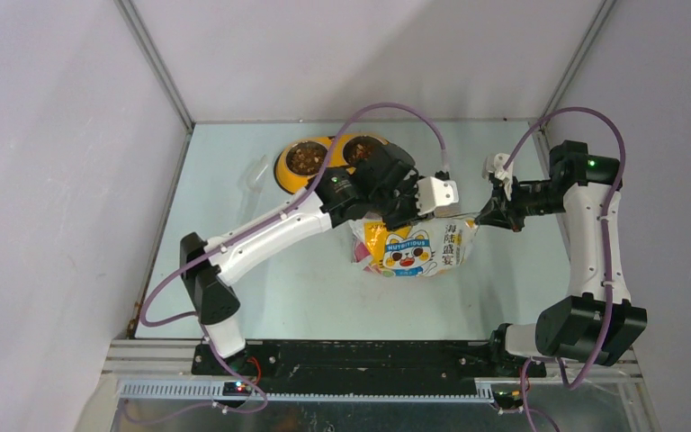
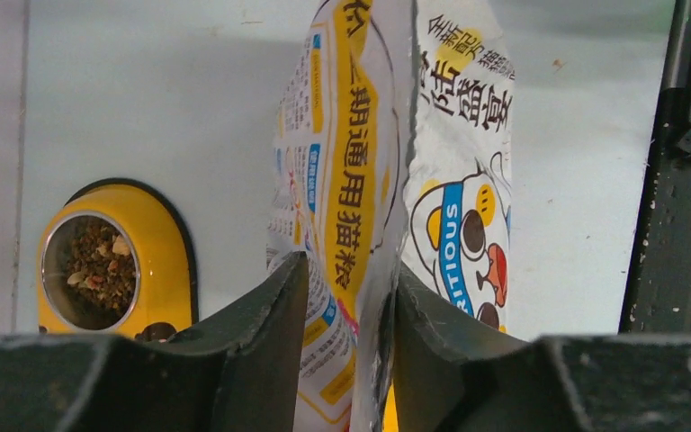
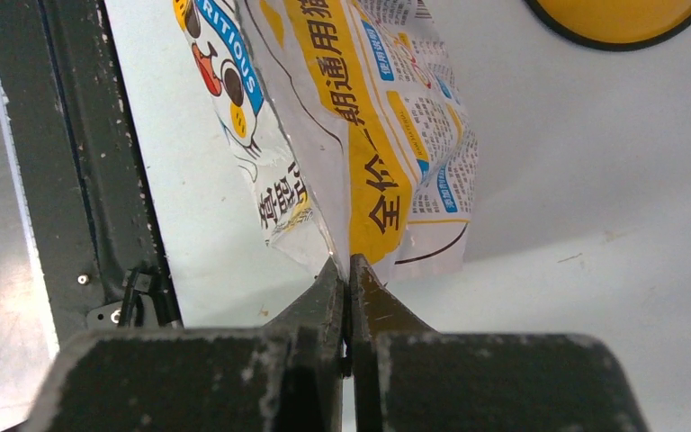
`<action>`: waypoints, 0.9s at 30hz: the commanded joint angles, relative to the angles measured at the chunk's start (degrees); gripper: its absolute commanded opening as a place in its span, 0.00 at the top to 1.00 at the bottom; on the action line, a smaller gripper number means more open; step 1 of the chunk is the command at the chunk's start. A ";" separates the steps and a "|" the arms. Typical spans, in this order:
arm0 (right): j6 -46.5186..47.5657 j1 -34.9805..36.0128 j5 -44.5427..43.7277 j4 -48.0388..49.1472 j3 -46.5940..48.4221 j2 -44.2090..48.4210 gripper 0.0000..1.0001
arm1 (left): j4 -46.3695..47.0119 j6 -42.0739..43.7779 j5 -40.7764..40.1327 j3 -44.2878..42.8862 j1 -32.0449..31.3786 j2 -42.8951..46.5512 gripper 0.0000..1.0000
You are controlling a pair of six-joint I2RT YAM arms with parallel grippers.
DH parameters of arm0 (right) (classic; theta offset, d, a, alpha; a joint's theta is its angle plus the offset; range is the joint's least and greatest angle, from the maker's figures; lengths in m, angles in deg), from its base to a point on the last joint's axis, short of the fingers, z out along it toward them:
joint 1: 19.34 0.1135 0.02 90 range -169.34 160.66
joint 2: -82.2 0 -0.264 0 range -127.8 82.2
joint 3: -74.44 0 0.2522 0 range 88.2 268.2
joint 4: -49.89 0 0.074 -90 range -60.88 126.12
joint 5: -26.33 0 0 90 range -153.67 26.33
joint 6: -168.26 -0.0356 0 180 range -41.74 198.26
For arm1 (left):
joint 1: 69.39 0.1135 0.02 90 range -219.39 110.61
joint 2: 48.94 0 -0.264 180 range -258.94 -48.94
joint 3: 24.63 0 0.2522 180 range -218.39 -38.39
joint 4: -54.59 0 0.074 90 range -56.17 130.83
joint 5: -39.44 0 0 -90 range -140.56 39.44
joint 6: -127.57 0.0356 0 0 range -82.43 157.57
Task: Serve the pet food
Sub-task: Close the pet food bag at the center of the board.
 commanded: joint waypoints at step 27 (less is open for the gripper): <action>-4.87 14.30 0.97 37.25 -21.52 27.09 0.35 | -2.01 -3.25 2.73 2.37 7.33 4.09 0.90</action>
